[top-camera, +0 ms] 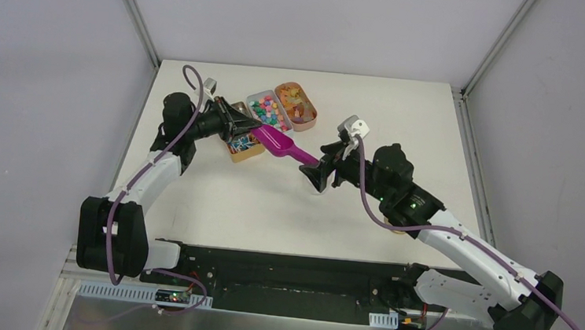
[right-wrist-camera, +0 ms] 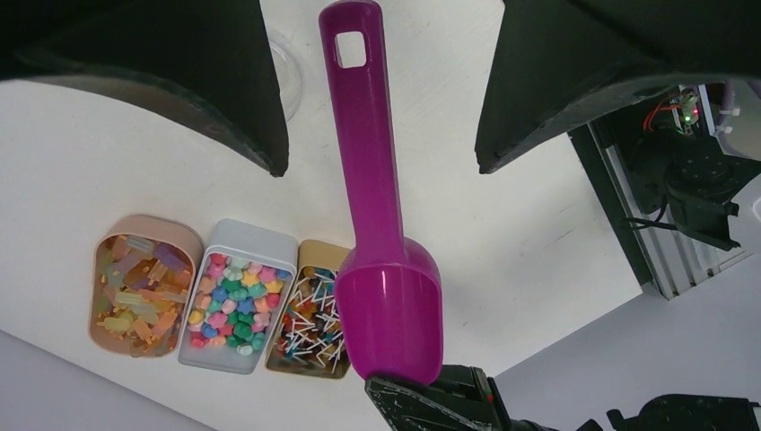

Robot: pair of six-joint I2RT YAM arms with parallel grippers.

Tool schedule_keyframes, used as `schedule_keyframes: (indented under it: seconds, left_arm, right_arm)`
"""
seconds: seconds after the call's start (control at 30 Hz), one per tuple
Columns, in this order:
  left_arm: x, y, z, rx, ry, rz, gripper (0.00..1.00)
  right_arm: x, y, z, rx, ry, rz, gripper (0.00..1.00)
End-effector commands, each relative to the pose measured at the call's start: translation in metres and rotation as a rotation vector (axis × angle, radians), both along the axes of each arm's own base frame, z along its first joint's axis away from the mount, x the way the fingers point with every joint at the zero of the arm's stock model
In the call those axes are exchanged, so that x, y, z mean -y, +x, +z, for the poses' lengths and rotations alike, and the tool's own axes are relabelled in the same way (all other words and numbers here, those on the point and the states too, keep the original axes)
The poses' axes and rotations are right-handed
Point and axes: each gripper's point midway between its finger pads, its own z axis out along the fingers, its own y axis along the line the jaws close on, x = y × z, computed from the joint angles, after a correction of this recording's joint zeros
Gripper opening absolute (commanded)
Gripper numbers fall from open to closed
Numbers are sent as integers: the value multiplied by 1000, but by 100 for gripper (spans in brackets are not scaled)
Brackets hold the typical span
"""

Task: Pack the candies
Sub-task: Pick up the spatula from the center of the board.

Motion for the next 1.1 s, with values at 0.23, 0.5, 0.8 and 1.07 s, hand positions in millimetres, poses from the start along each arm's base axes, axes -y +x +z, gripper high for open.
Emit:
schedule_keyframes:
  seconds: [0.23,0.5,0.8,1.07]
  left_arm:
    - [1,-15,41,74,-176,-30,0]
    - [2,-16,39,70,-183,-34,0]
    - [1,-17,32,57,-182,-28,0]
    - [1,-20,29,49,-182,-33,0]
  right_arm:
    - [-11,4,27,43,78,29,61]
    - [-18,7,35,44,100,40,43]
    - [-22,7,41,49,131,52,31]
    - [-28,7,45,37,167,69,34]
